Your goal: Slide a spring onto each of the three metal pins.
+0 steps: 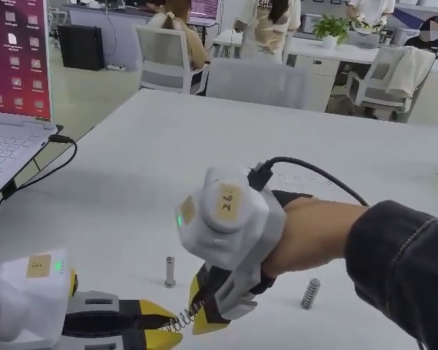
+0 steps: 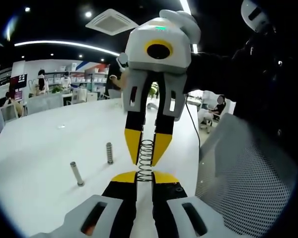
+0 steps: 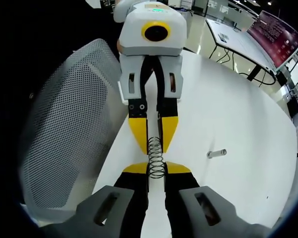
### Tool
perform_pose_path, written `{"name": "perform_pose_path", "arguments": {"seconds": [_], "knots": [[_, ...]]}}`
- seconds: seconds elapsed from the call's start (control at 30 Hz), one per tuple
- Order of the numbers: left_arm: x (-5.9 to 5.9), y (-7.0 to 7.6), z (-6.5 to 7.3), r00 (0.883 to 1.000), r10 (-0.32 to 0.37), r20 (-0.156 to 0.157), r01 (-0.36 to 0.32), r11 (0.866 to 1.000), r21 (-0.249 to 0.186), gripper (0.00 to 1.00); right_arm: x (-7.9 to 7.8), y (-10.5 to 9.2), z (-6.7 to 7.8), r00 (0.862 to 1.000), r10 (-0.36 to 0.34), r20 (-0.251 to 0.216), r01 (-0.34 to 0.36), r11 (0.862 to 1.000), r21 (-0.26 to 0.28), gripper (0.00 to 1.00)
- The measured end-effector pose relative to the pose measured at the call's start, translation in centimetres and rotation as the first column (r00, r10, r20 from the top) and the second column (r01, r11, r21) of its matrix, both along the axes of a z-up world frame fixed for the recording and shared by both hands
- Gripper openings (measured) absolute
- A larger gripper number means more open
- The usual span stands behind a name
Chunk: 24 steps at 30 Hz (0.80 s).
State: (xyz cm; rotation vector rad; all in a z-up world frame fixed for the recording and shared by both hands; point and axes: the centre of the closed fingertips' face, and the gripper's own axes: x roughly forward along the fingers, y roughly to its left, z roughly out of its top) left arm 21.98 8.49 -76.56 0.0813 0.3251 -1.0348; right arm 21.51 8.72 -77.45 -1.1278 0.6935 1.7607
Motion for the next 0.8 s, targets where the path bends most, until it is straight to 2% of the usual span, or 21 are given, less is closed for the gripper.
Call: {"name": "perform_pose_path", "arguments": {"seconds": [0.47, 0.8], "knots": [[0.0, 0.0, -0.6, 1.0, -0.004, -0.004, 0.004, 1.0, 0.011, 0.03, -1.1, 1.3, 1.4, 1.0, 0.013, -0.022, -0.013, 0.999, 0.04, 0.08], [-0.1, -0.2, -0.7, 1.0, -0.003, 0.001, 0.003, 1.0, 0.011, 0.03, -1.6, 1.9, 1.8, 0.999, 0.029, -0.018, -0.028, 0.999, 0.041, 0.08]]}}
